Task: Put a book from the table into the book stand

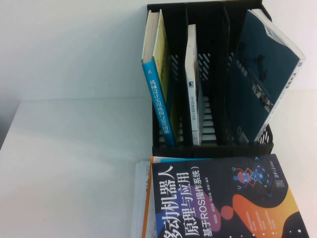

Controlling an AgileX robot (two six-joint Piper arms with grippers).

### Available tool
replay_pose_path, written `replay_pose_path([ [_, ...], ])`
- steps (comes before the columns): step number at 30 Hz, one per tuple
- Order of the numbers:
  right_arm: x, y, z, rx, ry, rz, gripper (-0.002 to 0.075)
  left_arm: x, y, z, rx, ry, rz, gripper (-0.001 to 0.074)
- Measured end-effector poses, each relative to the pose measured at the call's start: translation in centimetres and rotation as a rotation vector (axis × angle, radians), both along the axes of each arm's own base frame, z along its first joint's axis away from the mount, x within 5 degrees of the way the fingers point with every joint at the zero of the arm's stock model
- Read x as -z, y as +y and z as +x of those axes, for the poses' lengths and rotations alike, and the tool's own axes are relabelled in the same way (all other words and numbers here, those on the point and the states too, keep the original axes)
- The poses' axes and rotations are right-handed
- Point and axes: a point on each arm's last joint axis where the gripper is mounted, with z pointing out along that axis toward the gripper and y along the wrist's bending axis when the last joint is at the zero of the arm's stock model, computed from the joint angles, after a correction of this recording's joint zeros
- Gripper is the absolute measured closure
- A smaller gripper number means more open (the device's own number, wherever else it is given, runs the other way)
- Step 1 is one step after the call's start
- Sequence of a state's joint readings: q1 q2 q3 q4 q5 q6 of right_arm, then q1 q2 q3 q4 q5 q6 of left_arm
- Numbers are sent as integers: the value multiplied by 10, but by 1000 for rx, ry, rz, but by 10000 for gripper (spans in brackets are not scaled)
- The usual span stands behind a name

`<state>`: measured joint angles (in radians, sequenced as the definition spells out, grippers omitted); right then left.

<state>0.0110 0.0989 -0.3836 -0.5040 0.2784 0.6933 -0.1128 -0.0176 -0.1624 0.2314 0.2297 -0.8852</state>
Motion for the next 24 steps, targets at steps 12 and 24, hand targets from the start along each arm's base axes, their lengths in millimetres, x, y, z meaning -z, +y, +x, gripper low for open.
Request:
replay_pose_path([
  [12, 17, 19, 64, -190, 708, 84, 729, -15, -6, 4, 50, 401, -14, 738],
  [24, 62, 47, 115, -514, 1063, 159, 729, -22, -21, 9, 181, 393, -223, 738],
])
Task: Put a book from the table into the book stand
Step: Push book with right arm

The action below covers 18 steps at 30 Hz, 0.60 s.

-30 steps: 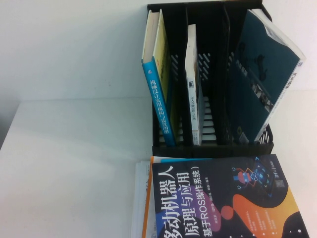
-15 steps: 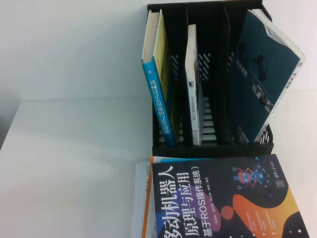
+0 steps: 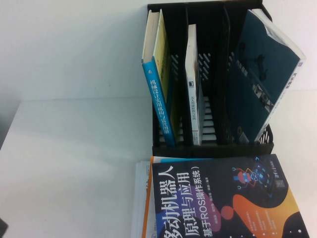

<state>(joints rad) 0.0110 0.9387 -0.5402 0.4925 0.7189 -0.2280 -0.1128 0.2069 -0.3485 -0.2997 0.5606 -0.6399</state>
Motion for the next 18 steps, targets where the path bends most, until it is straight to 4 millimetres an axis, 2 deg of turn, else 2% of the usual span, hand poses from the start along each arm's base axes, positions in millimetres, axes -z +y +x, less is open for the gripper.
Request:
replay_pose_path([
  [11, 36, 12, 42, -88, 91, 113, 729, 3, -36, 19, 404, 92, -43, 738],
  [18, 52, 19, 58, -112, 104, 194, 729, 12, -44, 41, 470, 195, -84, 738],
])
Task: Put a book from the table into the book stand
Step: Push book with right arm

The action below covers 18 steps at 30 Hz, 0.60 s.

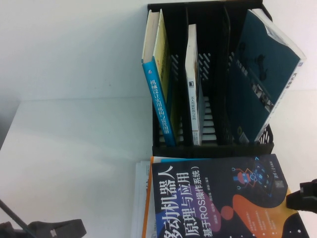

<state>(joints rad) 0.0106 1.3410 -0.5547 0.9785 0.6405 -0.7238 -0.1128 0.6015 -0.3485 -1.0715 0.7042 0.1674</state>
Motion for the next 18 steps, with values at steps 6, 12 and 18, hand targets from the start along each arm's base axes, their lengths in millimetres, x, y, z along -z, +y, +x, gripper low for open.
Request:
replay_pose_path([
  [6, -17, -1, 11, -33, -87, -31, 729, 8, -4, 16, 19, 50, -14, 738],
  [12, -38, -6, 19, -86, -106, -134, 729, 11, -4, 32, -5, 20, -23, 738],
  [18, -23, -10, 19, -91, 7, -172, 729, 13, -2, 46, -104, 37, -81, 738],
])
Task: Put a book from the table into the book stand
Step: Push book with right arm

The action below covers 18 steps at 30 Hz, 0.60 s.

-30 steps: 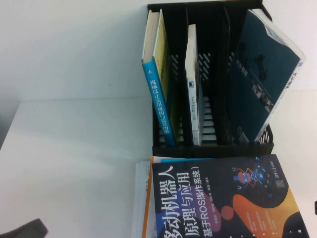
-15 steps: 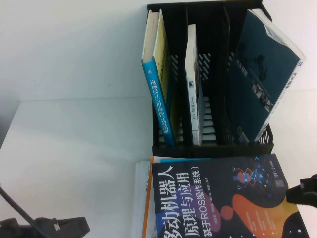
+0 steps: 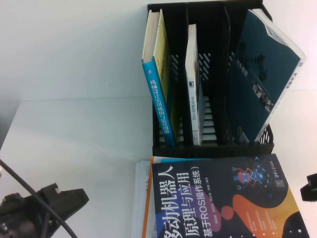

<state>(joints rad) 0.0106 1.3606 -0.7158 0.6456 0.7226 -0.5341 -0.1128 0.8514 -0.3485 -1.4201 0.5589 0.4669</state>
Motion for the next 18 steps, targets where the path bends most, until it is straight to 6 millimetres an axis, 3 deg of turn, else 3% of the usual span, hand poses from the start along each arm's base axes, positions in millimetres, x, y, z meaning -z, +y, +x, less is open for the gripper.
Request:
replay_pose_path([
  [6, 13, 3, 2, -11, 80, 12, 729, 5, 0, 4, 4, 21, 11, 738],
  [18, 21, 37, 3, -84, 99, 54, 729, 5, 0, 6, 33, -27, 68, 738],
])
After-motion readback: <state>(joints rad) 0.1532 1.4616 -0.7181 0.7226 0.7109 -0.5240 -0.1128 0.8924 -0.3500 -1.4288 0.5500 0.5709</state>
